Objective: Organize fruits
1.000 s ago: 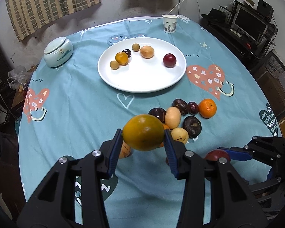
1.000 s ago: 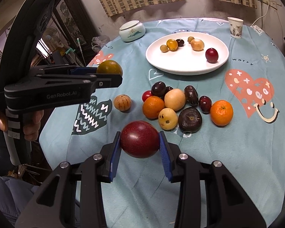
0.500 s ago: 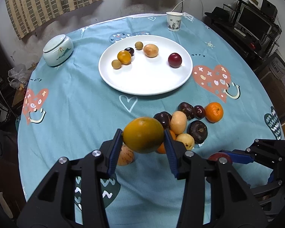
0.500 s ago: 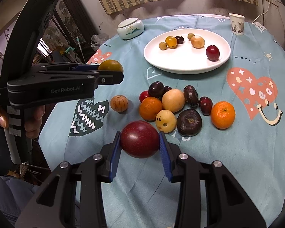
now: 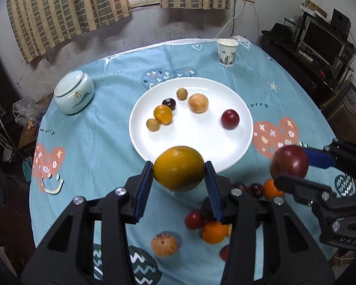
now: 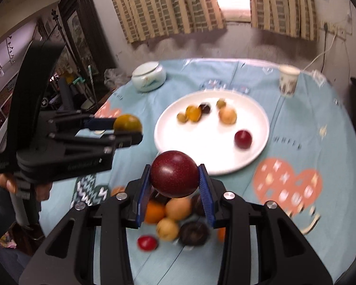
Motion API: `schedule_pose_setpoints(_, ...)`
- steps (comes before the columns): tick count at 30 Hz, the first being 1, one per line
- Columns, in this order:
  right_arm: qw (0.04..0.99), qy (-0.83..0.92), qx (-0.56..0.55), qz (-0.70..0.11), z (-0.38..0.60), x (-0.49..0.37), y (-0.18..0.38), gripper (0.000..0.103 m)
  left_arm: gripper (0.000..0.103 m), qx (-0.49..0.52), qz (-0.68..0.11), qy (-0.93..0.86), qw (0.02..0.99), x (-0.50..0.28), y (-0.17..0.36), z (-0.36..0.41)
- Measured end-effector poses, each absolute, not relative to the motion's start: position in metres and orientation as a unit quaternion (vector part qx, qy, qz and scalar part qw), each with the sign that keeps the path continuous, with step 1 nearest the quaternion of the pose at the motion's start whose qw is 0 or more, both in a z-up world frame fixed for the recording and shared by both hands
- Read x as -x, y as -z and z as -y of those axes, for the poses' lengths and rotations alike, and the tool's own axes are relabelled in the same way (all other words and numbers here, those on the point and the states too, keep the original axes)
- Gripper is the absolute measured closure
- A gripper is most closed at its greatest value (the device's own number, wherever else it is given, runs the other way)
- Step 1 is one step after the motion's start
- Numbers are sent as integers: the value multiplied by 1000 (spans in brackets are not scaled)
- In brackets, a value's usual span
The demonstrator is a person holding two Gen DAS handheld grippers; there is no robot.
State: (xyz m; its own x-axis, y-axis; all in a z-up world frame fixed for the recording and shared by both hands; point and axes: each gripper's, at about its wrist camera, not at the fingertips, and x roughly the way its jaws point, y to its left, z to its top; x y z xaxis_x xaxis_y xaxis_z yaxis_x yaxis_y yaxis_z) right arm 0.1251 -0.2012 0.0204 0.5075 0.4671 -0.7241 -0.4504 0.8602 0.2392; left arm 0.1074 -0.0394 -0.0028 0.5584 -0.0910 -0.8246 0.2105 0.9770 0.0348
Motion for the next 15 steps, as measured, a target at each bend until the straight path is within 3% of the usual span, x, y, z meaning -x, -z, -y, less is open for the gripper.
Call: schedule_pose_setpoints(15,867,-244,-34,-433,218,-138,-2,64,59,-19,-475,59,878,-117,15,4)
